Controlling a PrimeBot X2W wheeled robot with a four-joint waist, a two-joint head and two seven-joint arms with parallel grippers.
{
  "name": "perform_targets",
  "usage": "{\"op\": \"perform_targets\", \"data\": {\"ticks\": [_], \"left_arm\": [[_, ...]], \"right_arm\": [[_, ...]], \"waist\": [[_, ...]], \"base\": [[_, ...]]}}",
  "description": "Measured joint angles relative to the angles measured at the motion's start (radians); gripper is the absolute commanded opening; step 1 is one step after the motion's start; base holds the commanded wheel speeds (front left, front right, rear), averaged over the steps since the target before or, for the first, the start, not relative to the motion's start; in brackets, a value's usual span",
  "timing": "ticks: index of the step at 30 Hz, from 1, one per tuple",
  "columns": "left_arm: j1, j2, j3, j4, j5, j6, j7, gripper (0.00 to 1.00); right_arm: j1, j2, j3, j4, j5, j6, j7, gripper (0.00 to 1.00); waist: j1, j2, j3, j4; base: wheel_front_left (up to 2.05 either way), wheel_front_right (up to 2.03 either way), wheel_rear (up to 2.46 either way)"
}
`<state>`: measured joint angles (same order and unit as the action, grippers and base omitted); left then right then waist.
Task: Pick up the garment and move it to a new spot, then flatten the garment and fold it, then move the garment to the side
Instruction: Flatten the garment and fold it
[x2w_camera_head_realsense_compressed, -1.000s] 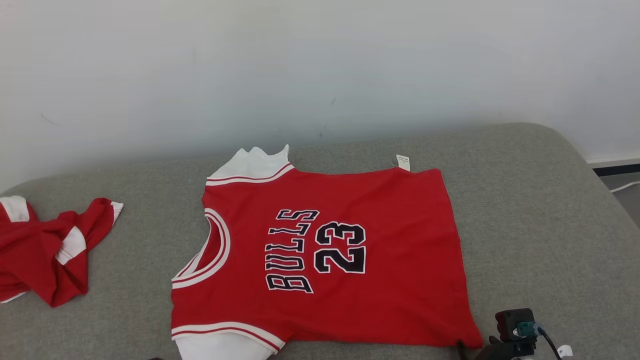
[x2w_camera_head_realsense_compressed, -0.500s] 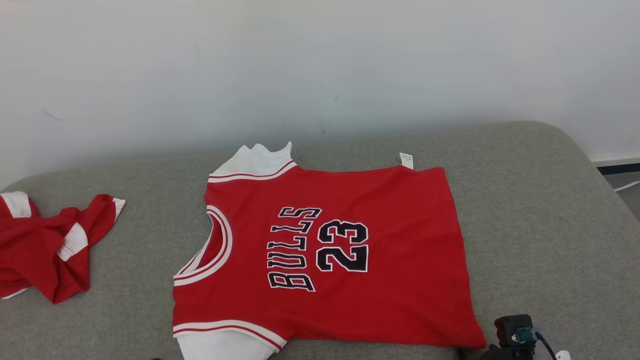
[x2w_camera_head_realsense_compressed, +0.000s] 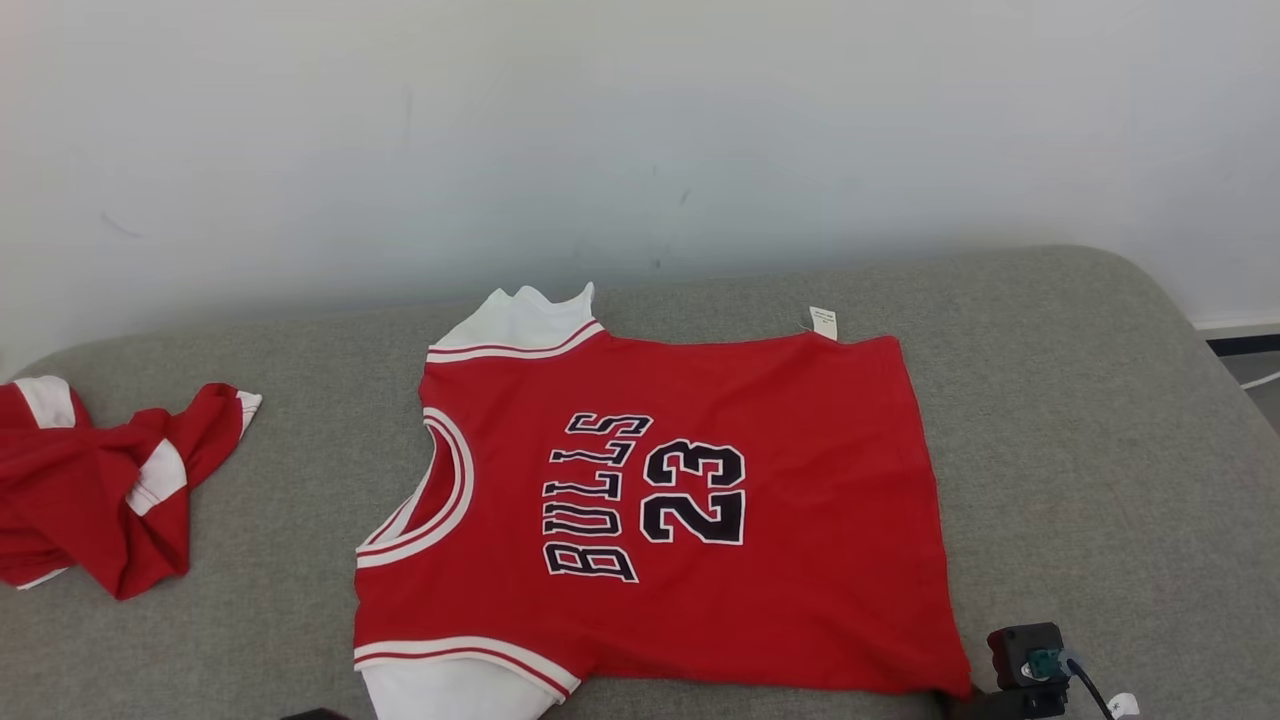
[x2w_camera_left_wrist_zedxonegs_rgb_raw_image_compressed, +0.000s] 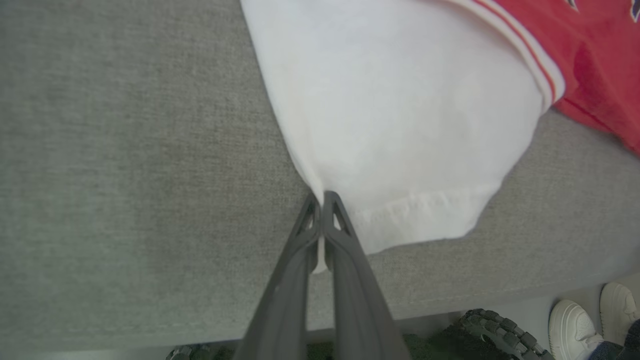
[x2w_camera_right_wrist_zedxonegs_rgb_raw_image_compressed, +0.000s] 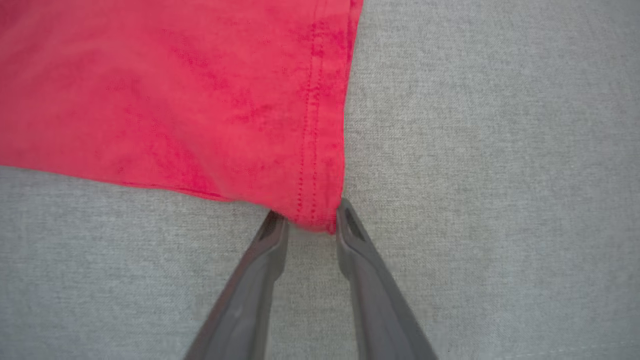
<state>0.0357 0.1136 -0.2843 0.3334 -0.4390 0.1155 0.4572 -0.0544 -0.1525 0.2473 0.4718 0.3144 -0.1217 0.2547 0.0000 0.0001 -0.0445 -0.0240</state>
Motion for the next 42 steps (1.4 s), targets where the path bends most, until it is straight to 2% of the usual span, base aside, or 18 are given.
{"op": "perform_targets", "data": {"ticks": [2, 3, 4, 5, 14, 18, 20, 27, 30, 33, 42], "left_arm": [[0.000, -0.001, 0.000, 0.000, 0.000, 0.000, 0.000, 0.05], [0.000, -0.001, 0.000, 0.001, 0.000, 0.000, 0.000, 0.05], [0.000, -0.001, 0.000, 0.001, 0.000, 0.000, 0.000, 0.04], [0.000, -0.001, 0.000, 0.002, 0.000, 0.000, 0.000, 0.00], [0.006, -0.002, 0.029, -0.049, -0.014, 0.000, -0.036, 0.00], [0.021, -0.002, 0.055, -0.100, -0.028, 0.006, -0.056, 0.00], [0.021, -0.006, 0.070, -0.136, -0.032, 0.007, -0.074, 0.00], [0.003, -0.019, 0.091, -0.216, -0.038, 0.007, -0.103, 0.00], [-0.047, -0.020, 0.093, -0.217, -0.037, 0.007, -0.103, 0.00], [-0.107, -0.020, 0.085, -0.208, -0.034, 0.007, -0.102, 0.00], [-0.288, -0.023, 0.091, -0.094, -0.003, 0.007, -0.086, 0.00]], "right_arm": [[0.000, 0.000, 0.001, 0.008, 0.000, 0.000, 0.000, 0.14], [0.000, 0.000, 0.002, 0.010, 0.000, 0.001, -0.001, 0.14], [0.000, 0.000, 0.003, 0.011, 0.000, 0.002, -0.001, 0.00], [0.000, 0.000, 0.003, 0.012, 0.000, 0.003, -0.001, 0.00], [0.008, 0.001, -0.016, 0.001, 0.019, 0.016, -0.027, 0.00], [0.023, 0.001, -0.032, -0.045, 0.047, 0.028, -0.037, 0.00], [0.036, 0.002, -0.038, -0.070, 0.064, 0.050, -0.045, 0.00], [0.043, -0.014, -0.063, -0.144, 0.081, 0.058, -0.063, 0.00], [0.035, -0.015, -0.066, -0.159, 0.088, 0.061, -0.062, 0.00], [0.008, -0.021, -0.058, -0.179, 0.089, 0.077, -0.060, 0.00], [-0.123, -0.024, -0.043, -0.177, 0.089, 0.097, -0.021, 0.00]], "waist": [[0.0000, -0.0001, 0.000, 0.001], [-0.0001, 0.0000, 0.000, 0.001], [-0.0001, 0.0000, -0.001, 0.002], [-0.0001, -0.0001, -0.001, 0.002], [-0.0001, -0.0001, -0.012, 0.003], [-0.0001, 0.0000, -0.019, 0.002], [-0.0001, -0.0001, -0.022, 0.002], [-0.0001, 0.0000, -0.026, 0.001], [-0.0001, -0.0001, -0.024, -0.001], [-0.0001, -0.0002, -0.018, -0.005], [0.0000, -0.0001, 0.026, -0.030]], "base": [[0.00, 0.00, 0.00], [0.00, 0.00, 0.00], [0.00, 0.00, 0.00], [0.00, 0.00, 0.00], [0.00, 0.00, 0.00], [0.00, 0.00, 0.00], [0.00, 0.00, 0.00], [0.00, 0.00, 0.00], [0.00, 0.00, 0.00], [0.00, 0.00, 0.00], [0.00, 0.00, 0.00]]}}
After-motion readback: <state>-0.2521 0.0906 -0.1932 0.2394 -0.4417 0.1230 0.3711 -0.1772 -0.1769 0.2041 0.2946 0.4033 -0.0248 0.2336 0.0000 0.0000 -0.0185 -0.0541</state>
